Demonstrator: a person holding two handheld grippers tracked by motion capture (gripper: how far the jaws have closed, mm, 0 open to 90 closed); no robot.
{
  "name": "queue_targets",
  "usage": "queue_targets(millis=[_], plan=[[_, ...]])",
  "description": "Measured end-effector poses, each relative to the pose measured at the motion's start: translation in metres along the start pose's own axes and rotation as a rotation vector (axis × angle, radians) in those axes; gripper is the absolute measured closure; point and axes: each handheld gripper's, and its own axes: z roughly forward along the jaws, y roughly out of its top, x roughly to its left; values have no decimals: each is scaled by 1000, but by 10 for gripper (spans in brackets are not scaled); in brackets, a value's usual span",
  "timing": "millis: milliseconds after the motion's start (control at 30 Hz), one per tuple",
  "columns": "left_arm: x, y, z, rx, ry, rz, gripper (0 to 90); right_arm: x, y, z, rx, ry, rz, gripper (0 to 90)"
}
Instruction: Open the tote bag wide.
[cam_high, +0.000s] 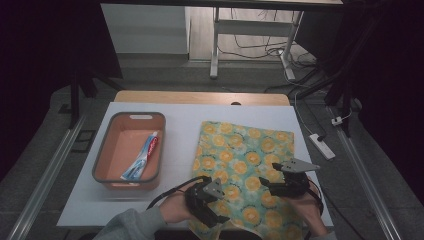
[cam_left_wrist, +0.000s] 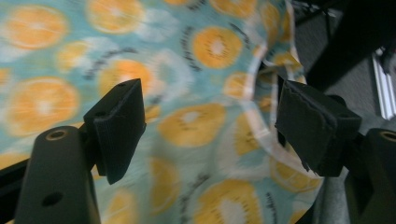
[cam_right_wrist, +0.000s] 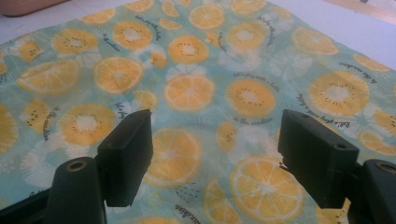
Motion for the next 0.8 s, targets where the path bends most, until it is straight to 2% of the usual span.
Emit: queue_targets(millis=[67,100,200,267,300,367,400,467,500,567,600,667,700,733,767,800], plan=[[-5,0,13,46,-7,21,242,0,0,0,2,1,-1,267],[-5,0,13,46,-7,21,246,0,0,0,3,1,-2,267],[-7,-3,26,112,50,41,271,0,0,0,2,0,0,267],[-4,-7,32,137,64,40,372,0,0,0,1,-1,-1,267],[-2,-9,34,148,67,39,460,0,0,-1,3,-2,-2,267],[7,-12,37,188,98,38,637,-1,0,-1,2,-4,-1,267],[10,-12,36,189,87,34,730,-1,0,-1,2,-4,-1,267],[13,-12,33,185,96,31,855,-1,-1,-1,3,-6,-2,267],[15,-12,30,186,99,33,875,-1,-1,-1,1,-7,0,267],[17,-12,27,191,115,38,885,-2,-1,-2,1,-10,3,268],[23,-11,17,184,155,36,886,-2,-1,-2,2,-12,3,269],[28,-11,11,172,159,26,886,-3,-1,-2,0,-15,5,269],[38,-11,-3,145,190,9,886,-4,-2,-3,-1,-22,9,271],[38,-11,-3,145,190,9,886,-4,-2,-3,-1,-22,9,271],[43,-11,-10,134,209,0,885,-5,-1,-4,-7,-29,15,272],[54,-12,-25,109,258,-23,885,-5,-1,-5,-10,-31,18,273]])
